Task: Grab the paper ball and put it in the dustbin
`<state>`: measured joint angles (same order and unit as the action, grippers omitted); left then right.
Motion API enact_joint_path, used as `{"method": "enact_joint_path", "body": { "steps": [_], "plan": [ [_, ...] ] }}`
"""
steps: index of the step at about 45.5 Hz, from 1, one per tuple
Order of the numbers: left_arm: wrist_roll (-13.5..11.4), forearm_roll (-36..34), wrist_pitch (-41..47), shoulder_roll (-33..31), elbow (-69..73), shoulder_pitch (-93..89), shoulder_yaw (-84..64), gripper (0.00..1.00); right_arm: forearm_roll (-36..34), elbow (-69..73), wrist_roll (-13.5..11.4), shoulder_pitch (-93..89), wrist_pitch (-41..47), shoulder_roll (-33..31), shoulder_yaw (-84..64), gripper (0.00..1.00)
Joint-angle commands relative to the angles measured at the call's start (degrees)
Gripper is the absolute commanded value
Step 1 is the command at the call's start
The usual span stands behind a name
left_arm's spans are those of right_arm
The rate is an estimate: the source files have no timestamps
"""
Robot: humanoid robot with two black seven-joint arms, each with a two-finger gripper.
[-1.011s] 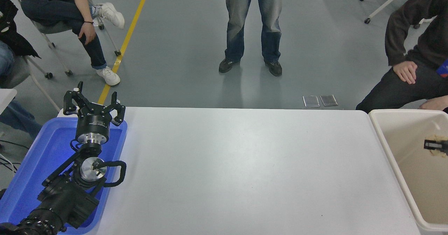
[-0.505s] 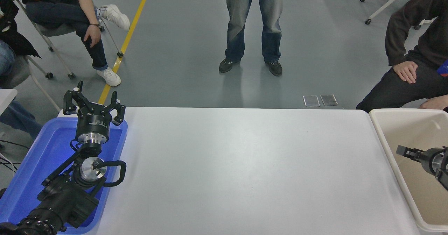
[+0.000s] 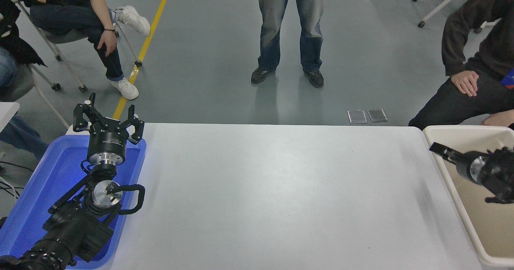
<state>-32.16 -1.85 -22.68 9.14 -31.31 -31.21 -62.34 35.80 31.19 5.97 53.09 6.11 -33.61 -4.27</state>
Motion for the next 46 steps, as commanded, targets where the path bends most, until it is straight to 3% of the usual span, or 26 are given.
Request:
{"method": "enact_joint_path", "body": {
  "steps": [1,11,34,46],
  "plan": [
    [-0.01,0.0,0.0,0.0,0.02,0.01,0.02,0.99,-7.15,14.25,0.1,8.08,-0.31,-4.63,2.33,1.0],
    [-0.01,0.0,0.0,0.0,0.02,0.01,0.02,0.99,-10.66,16.89,0.36,6.42,-0.4,-2.35,16.03,1.0],
    [-0.1,0.0,0.0,0.0,0.02,0.01,-0.06,0.99,-30.17,17.06,0.53,-2.28,0.48,10.4,40.03,1.0],
    [-0.1,0.0,0.0,0.0,0.02,0.01,-0.06,0.99,-42.04,16.27,0.53,-7.9,6.36,17.08,49.62,1.0]
  ]
}}
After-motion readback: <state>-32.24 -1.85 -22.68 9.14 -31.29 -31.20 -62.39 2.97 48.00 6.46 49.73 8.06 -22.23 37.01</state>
